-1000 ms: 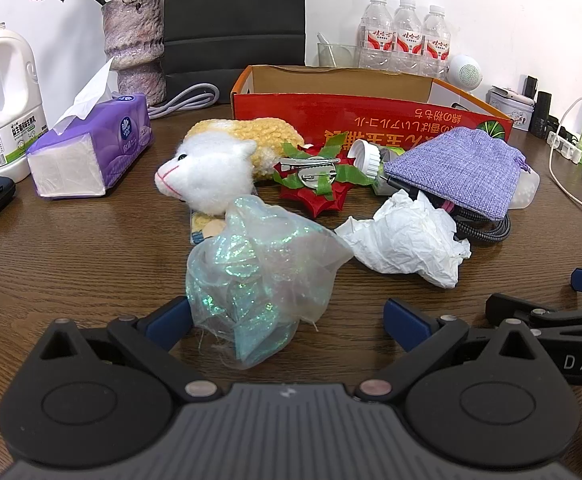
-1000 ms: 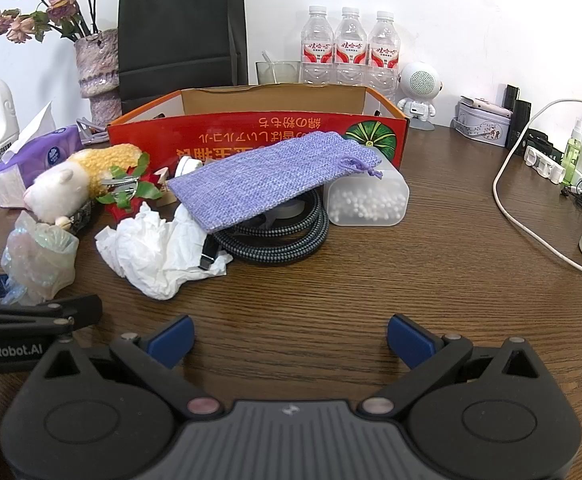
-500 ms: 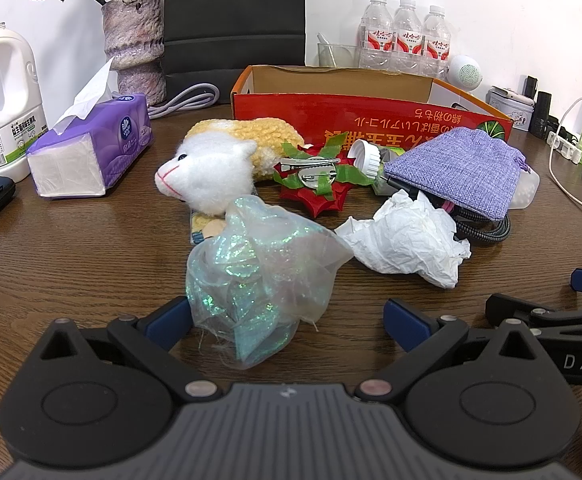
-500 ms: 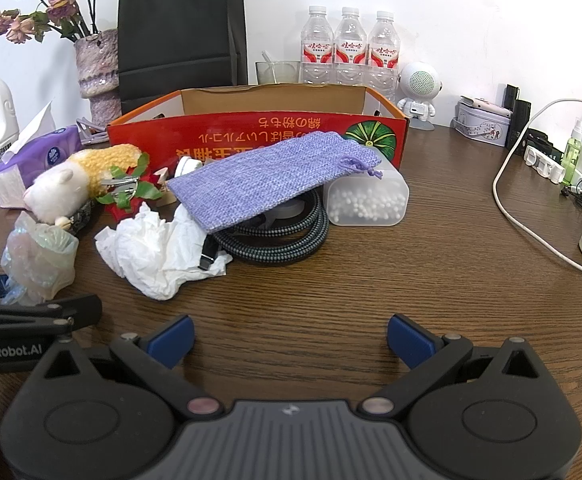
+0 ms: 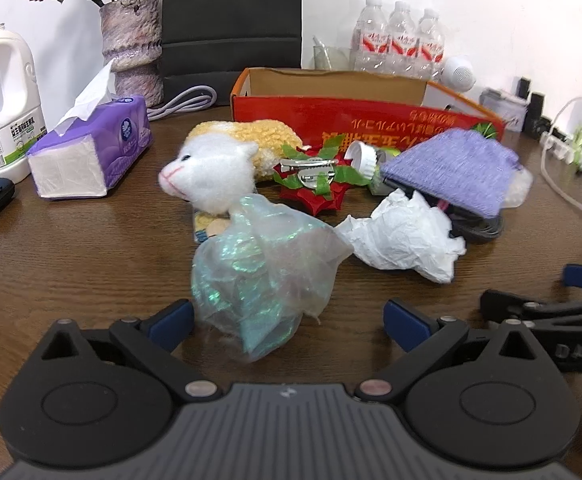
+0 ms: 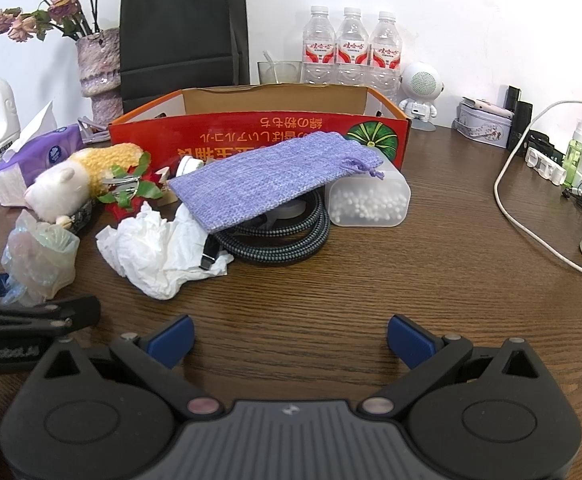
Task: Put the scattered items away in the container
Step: 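Drop the iridescent bag into the box with left tool while right tool drops tissue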
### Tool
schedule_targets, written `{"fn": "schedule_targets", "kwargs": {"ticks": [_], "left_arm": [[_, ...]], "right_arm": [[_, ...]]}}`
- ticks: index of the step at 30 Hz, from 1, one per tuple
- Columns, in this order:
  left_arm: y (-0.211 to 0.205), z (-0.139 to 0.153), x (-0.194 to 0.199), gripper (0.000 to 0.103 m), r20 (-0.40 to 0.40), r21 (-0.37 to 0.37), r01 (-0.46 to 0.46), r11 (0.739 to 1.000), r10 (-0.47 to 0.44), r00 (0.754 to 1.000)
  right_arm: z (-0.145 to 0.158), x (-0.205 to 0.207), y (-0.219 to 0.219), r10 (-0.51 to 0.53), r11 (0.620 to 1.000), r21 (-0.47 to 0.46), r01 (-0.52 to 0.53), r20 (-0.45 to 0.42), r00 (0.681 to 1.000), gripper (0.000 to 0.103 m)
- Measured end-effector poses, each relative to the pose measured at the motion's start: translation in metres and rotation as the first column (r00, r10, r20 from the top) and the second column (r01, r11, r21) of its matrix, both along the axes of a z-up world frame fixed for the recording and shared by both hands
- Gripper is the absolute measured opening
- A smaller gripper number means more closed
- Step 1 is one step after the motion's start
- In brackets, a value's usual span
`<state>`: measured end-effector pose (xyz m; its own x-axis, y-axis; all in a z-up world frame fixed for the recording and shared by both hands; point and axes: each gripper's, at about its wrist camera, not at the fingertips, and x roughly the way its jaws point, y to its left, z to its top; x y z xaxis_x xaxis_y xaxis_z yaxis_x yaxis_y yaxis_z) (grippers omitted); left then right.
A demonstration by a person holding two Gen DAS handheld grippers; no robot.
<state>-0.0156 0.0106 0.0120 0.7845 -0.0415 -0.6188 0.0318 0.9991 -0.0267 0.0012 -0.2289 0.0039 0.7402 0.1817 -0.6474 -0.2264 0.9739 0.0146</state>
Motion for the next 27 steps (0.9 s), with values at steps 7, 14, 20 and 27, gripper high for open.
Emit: {"fn": "schedule_targets", "kwargs": {"ticks": [7,14,20,27], "left_arm": [[0.060,0.047,0.014,0.103,0.137,-0.111,-0.074,0.991,0.089,0.987],[0.061,0.042,0.042,0.103,0.089,-0.040,-0.073,0.997,0.076,0.993],[0.048,0.011,0.018,0.103,0.009,-0.131,-0.006,0.991,0.008,1.000],[0.020,0.004,0.010,0.036,-0.014,-0.136,0.036,0.990,-0.038,0.999]], "right_arm": [[0.027,-0.021,0.005,0.151,0.977,0.133,-0.165,0.106,0.983,0.088],[0.020,0.003,0.057,0.299,0.952,0.031,-0.303,0.099,0.949,0.053],[0.010,0.020,0.059,0.260,0.964,0.034,-0.262,0.062,0.964,0.014],[0.049,-0.022,0.016,0.228,0.966,0.079,-0.246,0.188,0.955,0.012]]}}
